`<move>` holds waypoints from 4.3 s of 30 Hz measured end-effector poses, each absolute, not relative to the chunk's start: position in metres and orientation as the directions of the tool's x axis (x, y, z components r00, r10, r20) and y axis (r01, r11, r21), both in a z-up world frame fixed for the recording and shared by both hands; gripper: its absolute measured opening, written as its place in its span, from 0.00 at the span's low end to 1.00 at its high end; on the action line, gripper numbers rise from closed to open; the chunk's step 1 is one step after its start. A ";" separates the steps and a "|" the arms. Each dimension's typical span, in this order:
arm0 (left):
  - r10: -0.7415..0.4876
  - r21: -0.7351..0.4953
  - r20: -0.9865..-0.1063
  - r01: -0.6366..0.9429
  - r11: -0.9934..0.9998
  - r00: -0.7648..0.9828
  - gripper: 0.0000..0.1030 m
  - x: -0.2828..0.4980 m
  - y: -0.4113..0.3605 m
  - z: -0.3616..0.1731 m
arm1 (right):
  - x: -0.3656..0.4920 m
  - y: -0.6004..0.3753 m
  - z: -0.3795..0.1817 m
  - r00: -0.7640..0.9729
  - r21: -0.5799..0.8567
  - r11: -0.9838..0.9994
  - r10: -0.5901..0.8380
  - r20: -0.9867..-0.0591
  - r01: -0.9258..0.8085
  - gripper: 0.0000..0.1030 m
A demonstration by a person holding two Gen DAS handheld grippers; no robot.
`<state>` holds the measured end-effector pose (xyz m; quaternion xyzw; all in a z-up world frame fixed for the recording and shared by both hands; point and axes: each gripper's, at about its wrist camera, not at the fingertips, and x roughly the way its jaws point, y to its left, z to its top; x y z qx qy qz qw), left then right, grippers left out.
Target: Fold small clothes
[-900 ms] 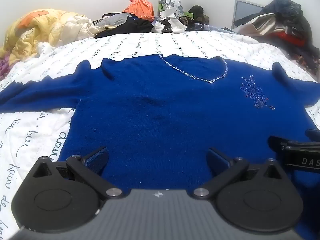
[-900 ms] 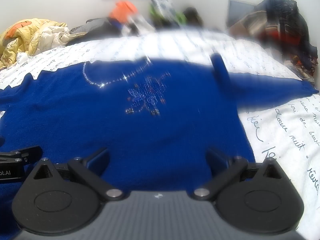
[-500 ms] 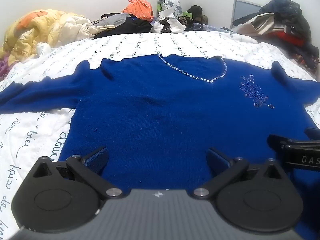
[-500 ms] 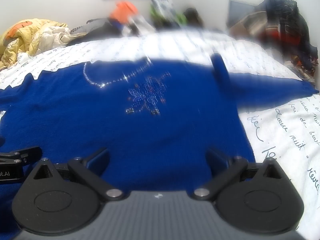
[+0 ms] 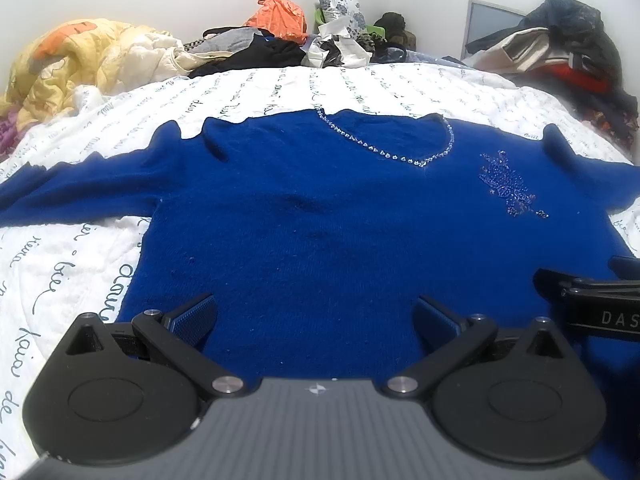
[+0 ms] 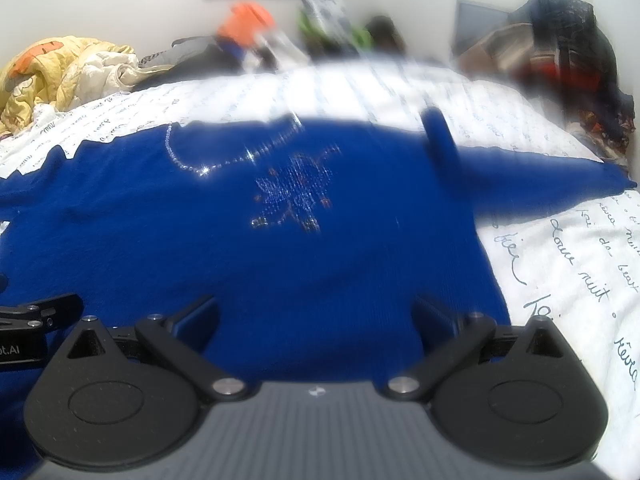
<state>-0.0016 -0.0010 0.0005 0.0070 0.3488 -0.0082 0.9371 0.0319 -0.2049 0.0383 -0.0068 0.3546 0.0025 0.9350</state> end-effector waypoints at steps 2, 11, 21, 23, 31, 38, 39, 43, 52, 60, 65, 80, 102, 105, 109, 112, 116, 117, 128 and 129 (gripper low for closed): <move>-0.010 0.009 -0.654 0.020 1.000 0.757 1.00 -0.001 -0.001 0.000 | 0.032 -0.205 0.038 0.749 -0.010 1.000 0.000 -0.663 -0.009 1.00; -0.010 0.009 -0.654 0.021 1.000 0.757 1.00 -0.001 -0.001 0.000 | 0.032 -0.206 0.038 0.749 -0.010 1.000 0.001 -0.663 -0.010 1.00; -0.010 0.009 -0.653 0.021 1.000 0.757 1.00 -0.001 -0.001 0.000 | 0.032 -0.206 0.038 0.749 -0.010 1.000 0.001 -0.663 -0.010 1.00; -0.010 0.009 -0.653 0.021 1.000 0.757 1.00 -0.001 -0.001 0.000 | 0.032 -0.206 0.038 0.749 -0.010 1.000 0.001 -0.663 -0.010 1.00; -0.010 0.009 -0.653 0.021 1.000 0.757 1.00 -0.001 -0.001 0.000 | 0.032 -0.206 0.038 0.749 -0.009 1.000 0.001 -0.663 -0.010 1.00; -0.010 0.009 -0.653 0.021 1.000 0.757 1.00 -0.002 -0.001 0.000 | 0.032 -0.206 0.038 0.749 -0.010 1.000 0.001 -0.663 -0.010 1.00; -0.010 0.009 -0.653 0.021 1.000 0.757 1.00 -0.002 -0.001 0.000 | 0.032 -0.206 0.038 0.749 -0.010 1.000 0.001 -0.663 -0.010 1.00; -0.010 0.009 -0.653 0.021 1.000 0.757 1.00 -0.002 -0.001 0.000 | 0.031 -0.206 0.038 0.749 -0.010 1.000 0.001 -0.663 -0.010 1.00; -0.010 0.008 -0.653 0.021 1.000 0.757 1.00 -0.002 0.000 0.000 | 0.031 -0.206 0.038 0.749 -0.009 1.000 0.001 -0.663 -0.010 1.00; -0.010 0.008 -0.653 0.021 1.000 0.757 1.00 -0.002 0.000 0.000 | 0.031 -0.206 0.038 0.749 -0.009 1.000 0.001 -0.663 -0.010 1.00; -0.011 0.008 -0.653 0.021 1.000 0.757 1.00 -0.002 0.000 0.000 | 0.031 -0.206 0.038 0.749 -0.009 1.000 0.001 -0.663 -0.010 1.00; -0.010 0.009 -0.653 0.020 1.000 0.757 1.00 -0.002 0.000 0.000 | 0.056 -0.503 0.071 0.916 0.836 0.535 0.267 -0.299 0.117 1.00; -0.009 0.009 -0.654 0.020 1.000 0.757 1.00 -0.001 -0.001 0.000 | 0.158 -0.668 0.020 0.845 0.744 0.457 -0.033 -0.534 0.488 0.06; -0.009 0.009 -0.654 0.020 1.000 0.757 1.00 -0.001 -0.001 0.000 | 0.156 -0.662 0.027 0.854 0.738 0.469 -0.076 -0.514 0.486 0.05; -0.010 0.009 -0.654 0.021 1.000 0.757 1.00 -0.001 -0.001 0.000 | 0.166 -0.601 0.077 0.912 0.691 0.645 -0.022 -0.409 0.326 0.05; -0.009 0.010 -0.654 0.021 1.000 0.757 1.00 -0.001 -0.001 0.000 | 0.165 -0.493 0.120 0.931 0.616 0.787 0.203 -0.304 0.029 0.05; -0.012 0.010 -0.654 0.024 1.000 0.757 1.00 -0.001 0.000 0.000 | 0.137 -0.321 0.122 0.780 0.448 0.831 0.506 -0.367 -0.328 0.72; -0.014 0.008 -0.653 0.026 1.000 0.757 1.00 -0.001 0.000 0.000 | 0.129 -0.294 0.112 0.739 0.438 0.827 0.533 -0.413 -0.352 0.82; -0.302 -0.355 -0.662 0.068 0.932 0.686 1.00 0.074 0.020 0.040 | 0.065 -0.298 0.041 0.757 0.483 0.849 0.456 -0.468 -0.213 0.83; -0.319 -0.389 -0.664 0.051 0.920 0.676 0.98 0.090 0.021 0.040 | 0.065 -0.297 0.041 0.774 0.492 0.843 0.457 -0.439 -0.219 0.83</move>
